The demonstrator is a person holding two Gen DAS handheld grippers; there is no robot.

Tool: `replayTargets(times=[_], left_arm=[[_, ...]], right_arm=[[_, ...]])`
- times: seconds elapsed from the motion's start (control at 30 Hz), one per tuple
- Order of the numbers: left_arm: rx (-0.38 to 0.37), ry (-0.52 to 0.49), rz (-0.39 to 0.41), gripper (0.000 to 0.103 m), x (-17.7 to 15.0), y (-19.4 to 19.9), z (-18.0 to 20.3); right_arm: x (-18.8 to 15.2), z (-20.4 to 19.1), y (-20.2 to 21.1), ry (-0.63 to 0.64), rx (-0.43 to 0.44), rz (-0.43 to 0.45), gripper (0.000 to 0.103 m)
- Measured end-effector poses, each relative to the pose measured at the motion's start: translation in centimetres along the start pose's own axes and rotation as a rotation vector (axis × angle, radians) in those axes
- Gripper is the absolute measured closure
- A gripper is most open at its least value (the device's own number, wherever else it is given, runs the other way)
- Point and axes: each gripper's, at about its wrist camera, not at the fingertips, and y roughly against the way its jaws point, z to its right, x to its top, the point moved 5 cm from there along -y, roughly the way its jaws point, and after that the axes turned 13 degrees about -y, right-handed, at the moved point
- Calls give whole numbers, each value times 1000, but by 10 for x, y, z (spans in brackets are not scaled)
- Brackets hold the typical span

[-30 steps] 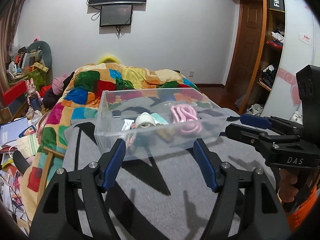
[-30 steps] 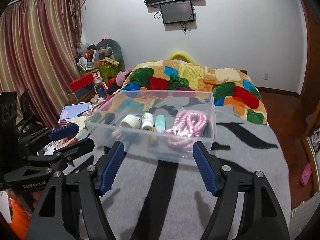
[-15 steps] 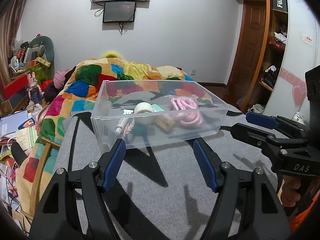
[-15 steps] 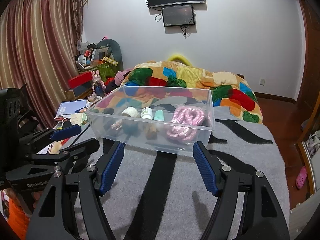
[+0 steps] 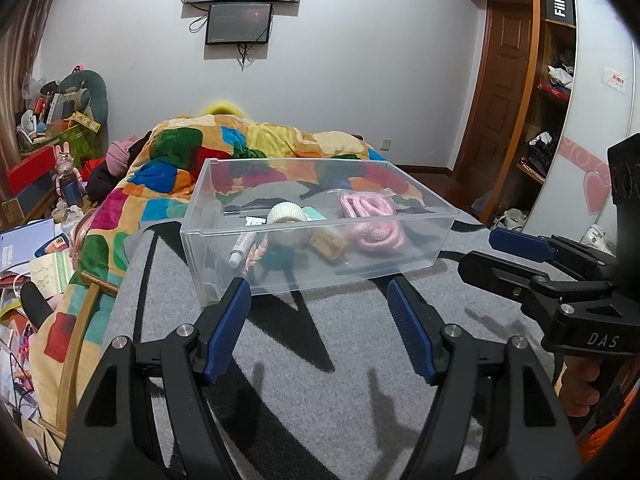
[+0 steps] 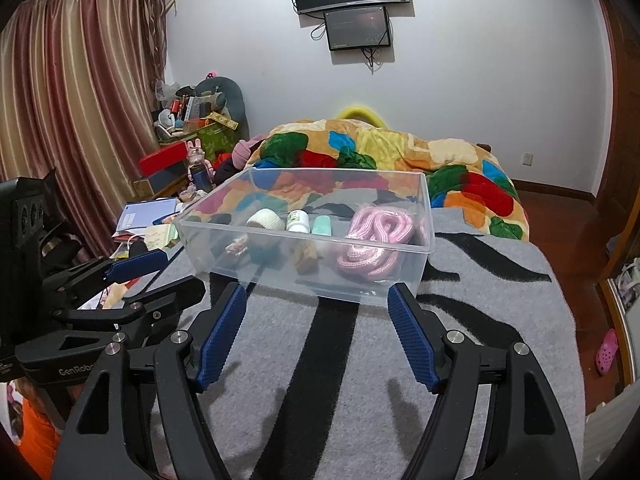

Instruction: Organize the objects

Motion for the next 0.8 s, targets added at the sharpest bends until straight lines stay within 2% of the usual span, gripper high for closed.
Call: replayTargets(times=[0.8], left_arm=[[-1, 0, 9, 24, 3, 3, 2]], right_arm=[[-2, -5, 1, -1, 12, -1, 31]])
